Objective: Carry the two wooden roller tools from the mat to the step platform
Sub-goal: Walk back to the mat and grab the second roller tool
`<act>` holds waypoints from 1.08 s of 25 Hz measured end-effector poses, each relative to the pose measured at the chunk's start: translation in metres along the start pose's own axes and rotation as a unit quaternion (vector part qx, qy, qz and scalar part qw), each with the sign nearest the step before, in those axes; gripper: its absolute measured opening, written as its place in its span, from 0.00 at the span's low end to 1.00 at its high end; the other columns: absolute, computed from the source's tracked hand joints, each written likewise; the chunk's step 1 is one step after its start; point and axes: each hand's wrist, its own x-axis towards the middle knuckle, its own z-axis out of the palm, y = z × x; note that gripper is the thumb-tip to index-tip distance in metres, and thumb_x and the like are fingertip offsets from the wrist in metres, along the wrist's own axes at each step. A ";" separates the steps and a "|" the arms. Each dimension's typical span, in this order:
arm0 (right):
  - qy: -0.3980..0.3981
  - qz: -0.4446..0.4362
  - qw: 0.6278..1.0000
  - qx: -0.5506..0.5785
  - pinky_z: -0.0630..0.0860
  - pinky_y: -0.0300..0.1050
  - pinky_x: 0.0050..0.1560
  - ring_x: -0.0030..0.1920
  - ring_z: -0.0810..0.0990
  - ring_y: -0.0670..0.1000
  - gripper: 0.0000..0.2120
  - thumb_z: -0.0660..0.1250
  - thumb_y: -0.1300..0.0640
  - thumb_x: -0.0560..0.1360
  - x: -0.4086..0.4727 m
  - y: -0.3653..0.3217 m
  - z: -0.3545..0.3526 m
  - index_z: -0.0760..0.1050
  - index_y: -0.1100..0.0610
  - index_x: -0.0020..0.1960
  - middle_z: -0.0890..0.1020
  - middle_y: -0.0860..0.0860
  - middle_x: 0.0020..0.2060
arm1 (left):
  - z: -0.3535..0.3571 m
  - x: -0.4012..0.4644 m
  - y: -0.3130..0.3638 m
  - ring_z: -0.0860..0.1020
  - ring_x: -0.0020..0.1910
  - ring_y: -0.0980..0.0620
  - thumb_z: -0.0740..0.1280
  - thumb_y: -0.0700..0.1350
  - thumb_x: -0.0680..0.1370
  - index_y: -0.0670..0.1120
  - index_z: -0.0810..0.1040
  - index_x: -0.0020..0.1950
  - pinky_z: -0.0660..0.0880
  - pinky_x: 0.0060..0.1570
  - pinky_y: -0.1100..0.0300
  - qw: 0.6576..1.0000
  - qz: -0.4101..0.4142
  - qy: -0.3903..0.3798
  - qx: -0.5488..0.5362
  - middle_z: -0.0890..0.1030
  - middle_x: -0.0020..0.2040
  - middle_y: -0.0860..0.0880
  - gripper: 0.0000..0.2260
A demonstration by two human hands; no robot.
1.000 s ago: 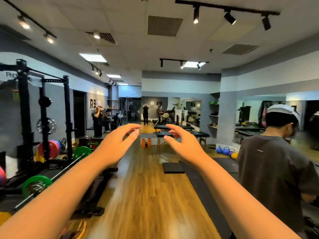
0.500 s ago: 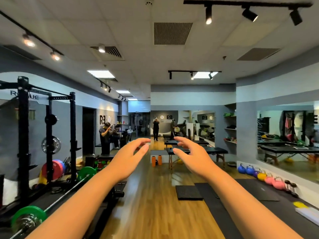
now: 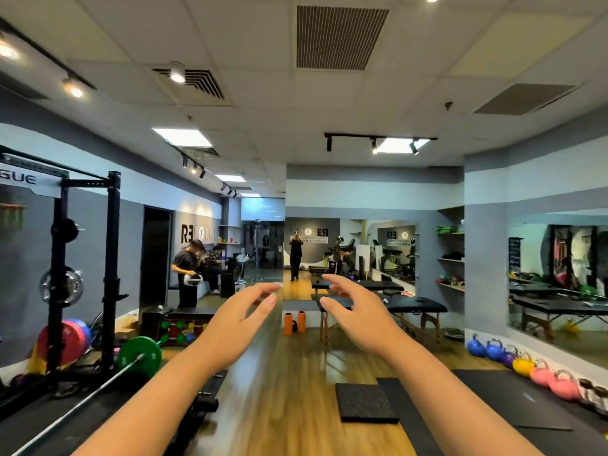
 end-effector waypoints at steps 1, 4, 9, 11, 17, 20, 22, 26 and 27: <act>0.001 0.004 1.000 0.000 0.67 0.39 0.61 0.60 0.70 0.34 0.22 0.65 0.43 0.81 0.025 0.017 0.012 0.70 0.38 0.74 0.74 0.36 0.64 | 0.007 0.023 -0.021 0.74 0.63 0.67 0.59 0.56 0.85 0.59 0.74 0.72 0.71 0.63 0.63 1.000 -0.006 -0.008 -0.003 0.78 0.65 0.62 0.16; 0.010 0.007 1.000 -0.005 0.67 0.42 0.65 0.66 0.69 0.38 0.23 0.65 0.42 0.80 0.085 0.059 0.039 0.69 0.39 0.75 0.73 0.36 0.67 | 0.022 0.090 -0.074 0.73 0.65 0.66 0.59 0.57 0.85 0.59 0.74 0.72 0.71 0.67 0.58 1.000 0.000 -0.010 -0.008 0.78 0.66 0.62 0.17; 0.011 0.021 1.000 -0.018 0.66 0.42 0.64 0.66 0.69 0.40 0.24 0.65 0.42 0.80 0.195 0.160 0.078 0.68 0.38 0.76 0.72 0.37 0.68 | 0.070 0.203 -0.169 0.73 0.66 0.64 0.57 0.58 0.85 0.59 0.74 0.72 0.71 0.66 0.58 0.999 0.002 -0.033 0.007 0.77 0.67 0.61 0.17; 0.008 0.018 1.000 -0.019 0.66 0.41 0.61 0.65 0.69 0.39 0.25 0.64 0.41 0.80 0.236 0.209 0.092 0.67 0.37 0.77 0.72 0.37 0.68 | 0.097 0.241 -0.211 0.73 0.65 0.65 0.57 0.57 0.85 0.60 0.74 0.72 0.71 0.63 0.60 0.999 0.004 -0.033 0.020 0.77 0.66 0.62 0.17; -0.005 0.014 1.000 -0.017 0.67 0.43 0.62 0.70 0.69 0.43 0.26 0.65 0.40 0.80 0.363 0.348 0.110 0.66 0.37 0.77 0.72 0.40 0.73 | 0.183 0.362 -0.307 0.72 0.62 0.70 0.58 0.56 0.85 0.57 0.74 0.73 0.68 0.55 0.73 0.999 -0.018 -0.034 0.035 0.78 0.66 0.61 0.17; -0.017 0.009 0.999 -0.026 0.67 0.43 0.62 0.71 0.69 0.44 0.25 0.65 0.41 0.81 0.431 0.406 0.109 0.66 0.37 0.77 0.73 0.41 0.73 | 0.219 0.433 -0.341 0.73 0.63 0.66 0.58 0.56 0.85 0.56 0.73 0.73 0.68 0.56 0.70 0.998 -0.025 -0.022 0.043 0.78 0.66 0.59 0.17; -0.017 0.000 1.000 -0.017 0.66 0.43 0.62 0.71 0.69 0.44 0.25 0.64 0.41 0.81 0.473 0.437 0.110 0.66 0.37 0.77 0.73 0.41 0.73 | 0.237 0.474 -0.361 0.73 0.61 0.69 0.57 0.57 0.85 0.57 0.74 0.73 0.68 0.55 0.71 0.999 -0.025 -0.011 0.040 0.78 0.65 0.61 0.17; -0.018 -0.005 1.000 -0.003 0.67 0.44 0.63 0.70 0.70 0.43 0.25 0.64 0.42 0.81 0.550 0.502 0.129 0.66 0.38 0.77 0.73 0.42 0.73 | 0.275 0.546 -0.414 0.72 0.59 0.71 0.58 0.56 0.85 0.57 0.74 0.73 0.68 0.54 0.72 0.999 -0.020 0.001 0.046 0.78 0.63 0.62 0.17; -0.022 -0.004 1.000 0.000 0.67 0.44 0.63 0.69 0.70 0.43 0.25 0.64 0.42 0.81 0.566 0.519 0.138 0.66 0.38 0.77 0.73 0.42 0.73 | 0.284 0.562 -0.431 0.73 0.60 0.69 0.58 0.56 0.85 0.56 0.74 0.73 0.68 0.55 0.70 0.999 -0.021 0.004 0.045 0.78 0.63 0.61 0.17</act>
